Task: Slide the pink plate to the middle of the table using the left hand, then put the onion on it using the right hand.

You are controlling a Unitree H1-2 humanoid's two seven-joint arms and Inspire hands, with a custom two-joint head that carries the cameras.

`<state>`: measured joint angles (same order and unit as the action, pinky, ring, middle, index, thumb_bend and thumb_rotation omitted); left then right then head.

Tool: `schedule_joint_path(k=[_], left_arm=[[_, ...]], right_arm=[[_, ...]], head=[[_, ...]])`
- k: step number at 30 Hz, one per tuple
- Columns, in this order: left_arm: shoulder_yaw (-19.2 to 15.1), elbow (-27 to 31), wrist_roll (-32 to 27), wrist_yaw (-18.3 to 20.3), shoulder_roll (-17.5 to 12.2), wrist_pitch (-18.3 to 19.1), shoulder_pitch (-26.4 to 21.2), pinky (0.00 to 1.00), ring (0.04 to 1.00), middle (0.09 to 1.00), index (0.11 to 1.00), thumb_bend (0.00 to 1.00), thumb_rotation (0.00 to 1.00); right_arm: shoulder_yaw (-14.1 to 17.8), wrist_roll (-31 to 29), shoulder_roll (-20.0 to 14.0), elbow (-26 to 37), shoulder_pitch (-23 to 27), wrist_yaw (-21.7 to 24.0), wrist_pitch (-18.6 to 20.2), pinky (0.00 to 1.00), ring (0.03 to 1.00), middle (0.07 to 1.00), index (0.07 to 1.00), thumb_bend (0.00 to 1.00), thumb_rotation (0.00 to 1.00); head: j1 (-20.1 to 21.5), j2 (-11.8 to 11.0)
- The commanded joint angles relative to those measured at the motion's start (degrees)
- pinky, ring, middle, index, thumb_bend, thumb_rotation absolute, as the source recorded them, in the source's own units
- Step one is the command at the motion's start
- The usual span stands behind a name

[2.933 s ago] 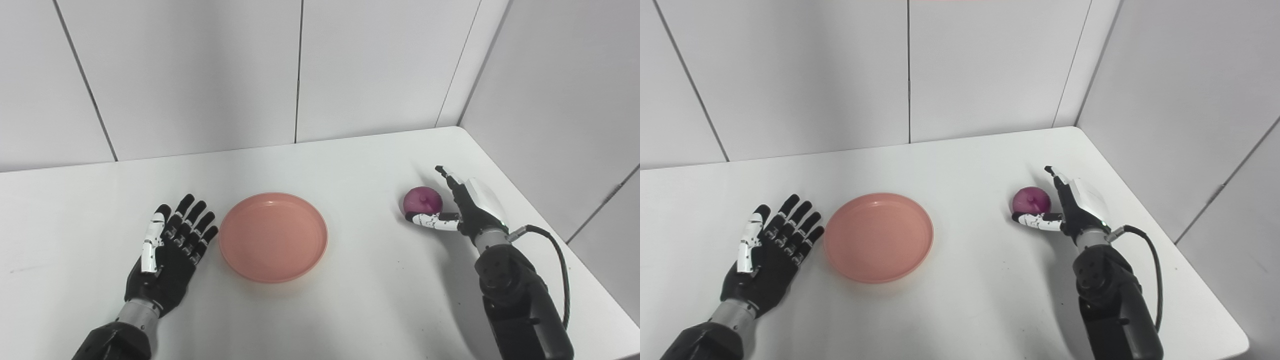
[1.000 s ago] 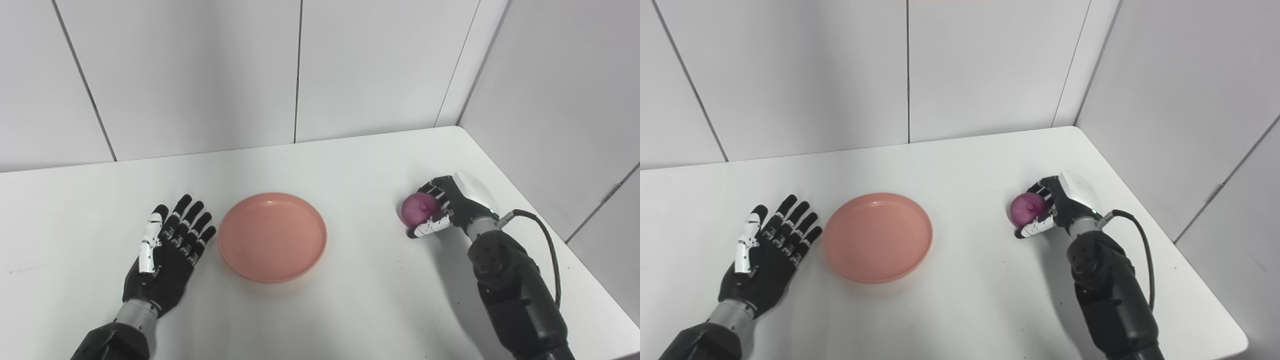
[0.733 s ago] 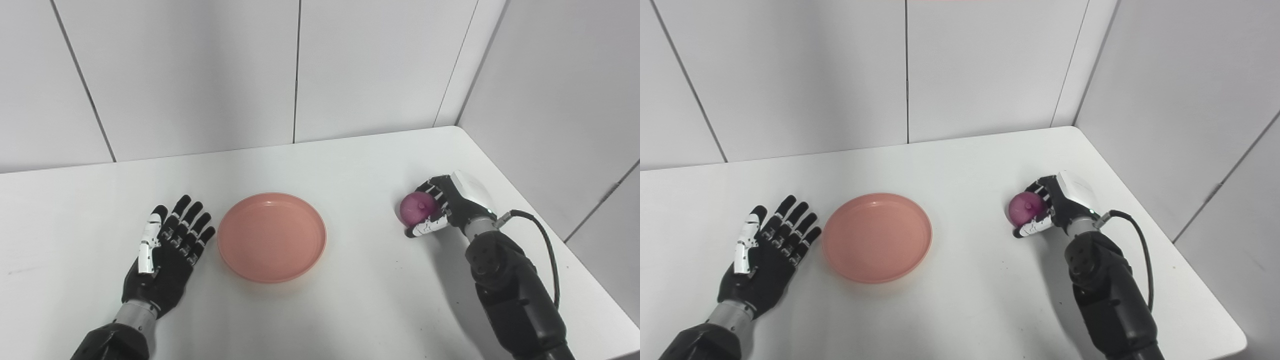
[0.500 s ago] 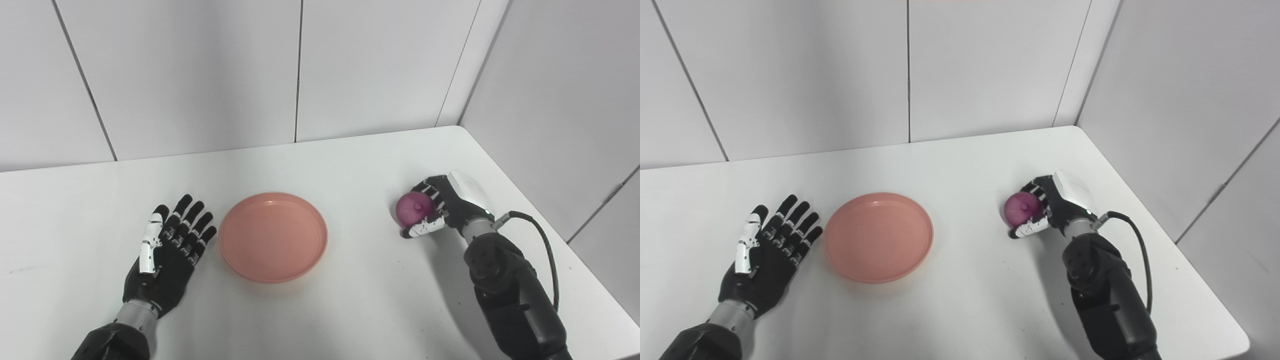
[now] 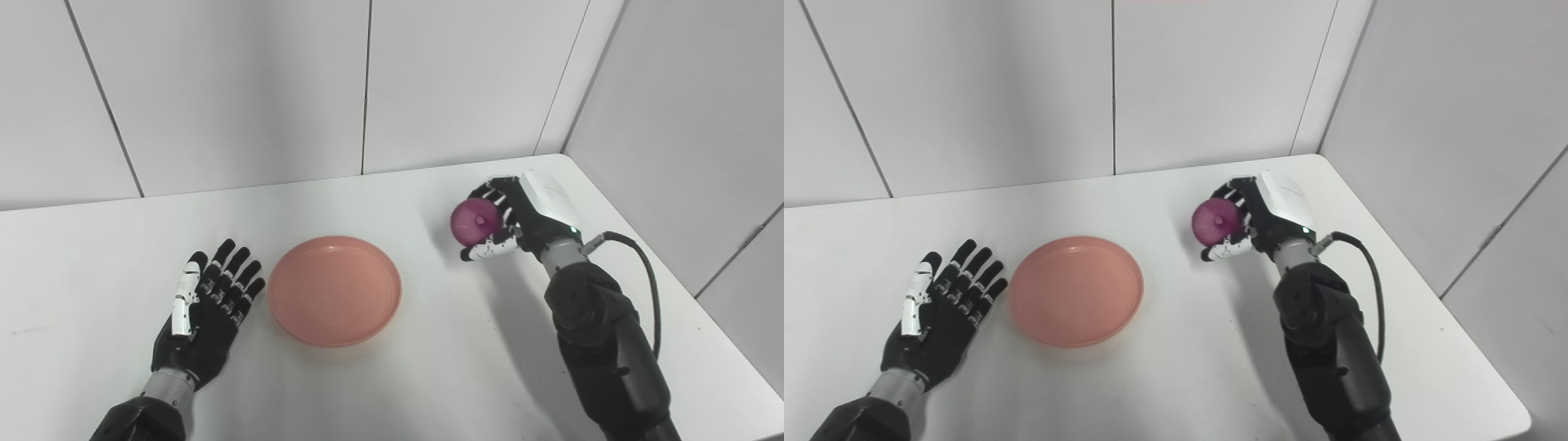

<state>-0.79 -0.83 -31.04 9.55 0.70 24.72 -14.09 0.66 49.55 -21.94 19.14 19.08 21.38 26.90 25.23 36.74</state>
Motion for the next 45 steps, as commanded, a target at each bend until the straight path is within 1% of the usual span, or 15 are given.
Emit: schedule_joint_path(k=[1,3,5,10,14,16,19,20,21,22,24,30,35,39,45], left_arm=[[0.3,-0.9,1.7,-2.0,-0.1,2.1,2.0,0.99,0.978,0.993,0.999,0.38,1.00],[0.4,-0.8,1.9,-1.9,0.1,2.1,2.1,0.99,0.980,0.994,1.000,0.38,1.00],[0.6,-0.6,2.3,-2.1,0.4,2.1,2.2,0.99,0.983,0.996,1.000,0.38,1.00],[0.7,-0.4,3.3,-2.3,1.3,2.0,2.3,0.99,0.986,0.997,1.000,0.39,1.00],[1.3,0.1,4.2,-4.0,2.1,2.1,2.4,0.97,0.973,0.982,0.986,0.40,1.00],[1.6,0.5,4.2,-4.5,2.4,2.2,2.5,0.98,0.974,0.983,0.987,0.40,1.00],[2.1,0.9,4.0,-5.3,2.8,2.2,2.7,0.98,0.974,0.984,0.989,0.39,1.00],[2.4,1.1,4.0,-5.7,2.9,2.2,2.7,0.97,0.973,0.983,0.988,0.39,1.00],[2.6,1.2,4.0,-6.0,3.0,2.2,2.8,0.97,0.970,0.981,0.986,0.40,1.00],[3.0,1.4,4.1,-6.6,3.1,2.2,2.8,0.97,0.969,0.980,0.985,0.40,1.00],[3.5,1.7,4.2,-7.5,3.4,2.2,2.8,0.95,0.962,0.973,0.976,0.40,1.00],[4.9,2.5,4.6,-9.5,4.3,2.2,3.0,0.96,0.963,0.972,0.972,0.39,1.00],[5.5,3.0,5.2,-10.1,4.7,2.2,3.1,0.97,0.969,0.978,0.983,0.38,1.00],[5.7,3.0,5.2,-10.9,5.1,2.2,3.0,0.95,0.957,0.966,0.973,0.39,1.00],[5.9,3.1,5.3,-10.9,5.0,2.2,3.0,0.95,0.954,0.966,0.973,0.39,1.00]], right_arm=[[-0.3,1.6,-0.1,2.3,3.2,0.4,-0.1,0.45,0.524,0.580,0.489,0.52,0.13],[-0.9,1.7,0.4,2.6,3.8,0.6,-0.1,0.45,0.527,0.582,0.489,0.52,0.13],[-2.5,1.5,1.2,2.8,5.0,0.9,-0.2,0.45,0.524,0.578,0.489,0.52,0.13],[-6.3,1.8,2.8,2.1,7.1,1.9,-0.3,0.39,0.470,0.546,0.488,0.52,0.13],[-10.0,0.4,4.7,-1.1,8.6,-0.1,-3.5,0.33,0.413,0.508,0.488,0.52,0.13],[-11.7,0.1,5.8,-2.8,9.3,-1.0,-4.4,0.33,0.423,0.514,0.488,0.52,0.14],[-13.7,0.4,7.2,-4.1,10.0,-1.2,-4.2,0.32,0.414,0.509,0.488,0.52,0.14],[-14.6,0.6,7.8,-4.4,10.3,-0.9,-3.9,0.32,0.412,0.507,0.489,0.52,0.14],[-15.2,0.8,8.2,-4.6,10.4,-0.7,-3.7,0.31,0.395,0.493,0.489,0.52,0.14],[-15.8,0.7,8.7,-5.0,10.6,-0.8,-3.9,0.30,0.389,0.488,0.489,0.52,0.14],[-16.8,0.5,9.1,-5.6,11.0,-1.0,-4.3,0.28,0.369,0.471,0.489,0.52,0.14],[-18.5,-0.5,10.0,-7.8,11.5,-1.2,-5.0,0.32,0.414,0.511,0.489,0.52,0.14],[-19.4,-1.1,10.1,-9.6,10.8,-1.9,-5.6,0.26,0.351,0.467,0.489,0.52,0.14],[-20.7,-0.2,9.6,-10.6,9.9,-2.2,-5.9,0.23,0.333,0.459,0.489,0.52,0.14],[-20.6,-1.2,9.2,-11.9,8.8,-2.9,-6.0,0.23,0.327,0.448,0.489,0.52,0.13]], head=[[-0.4,0.0],[-0.9,0.0],[-1.6,-0.1],[-3.1,-0.2],[-4.6,-0.1],[-5.6,-0.1],[-7.0,0.1],[-8.2,0.3],[-8.2,0.3],[-9.4,0.4],[-10.6,0.6],[-13.1,0.8],[-15.0,1.2],[-15.3,1.3],[-15.1,1.5]])
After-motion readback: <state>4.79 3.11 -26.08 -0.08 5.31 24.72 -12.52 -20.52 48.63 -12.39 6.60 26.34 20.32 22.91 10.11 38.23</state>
